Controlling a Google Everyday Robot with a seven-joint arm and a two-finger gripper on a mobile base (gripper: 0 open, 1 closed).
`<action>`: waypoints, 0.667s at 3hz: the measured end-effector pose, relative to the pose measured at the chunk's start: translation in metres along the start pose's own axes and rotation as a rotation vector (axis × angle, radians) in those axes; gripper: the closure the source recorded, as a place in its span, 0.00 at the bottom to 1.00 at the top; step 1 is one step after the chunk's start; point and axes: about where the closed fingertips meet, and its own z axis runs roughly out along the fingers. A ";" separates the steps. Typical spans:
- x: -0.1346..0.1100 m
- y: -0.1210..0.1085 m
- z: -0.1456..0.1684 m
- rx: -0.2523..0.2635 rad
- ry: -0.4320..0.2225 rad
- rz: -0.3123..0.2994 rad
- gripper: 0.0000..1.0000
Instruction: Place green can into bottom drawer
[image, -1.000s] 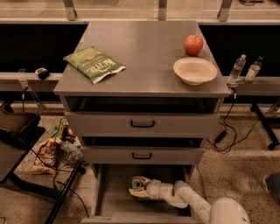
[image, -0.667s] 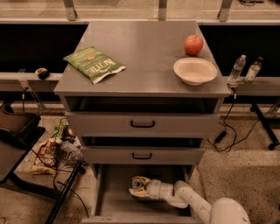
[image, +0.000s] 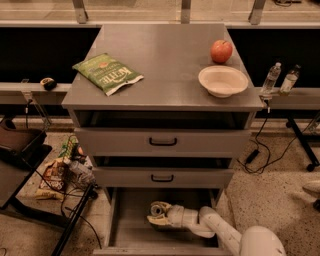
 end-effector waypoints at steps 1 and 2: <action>0.000 0.000 0.000 0.000 0.000 0.000 0.11; 0.000 0.000 0.000 0.000 0.000 0.000 0.00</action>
Offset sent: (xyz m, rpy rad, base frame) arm 0.0000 0.0000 0.0000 0.0000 0.0000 0.0000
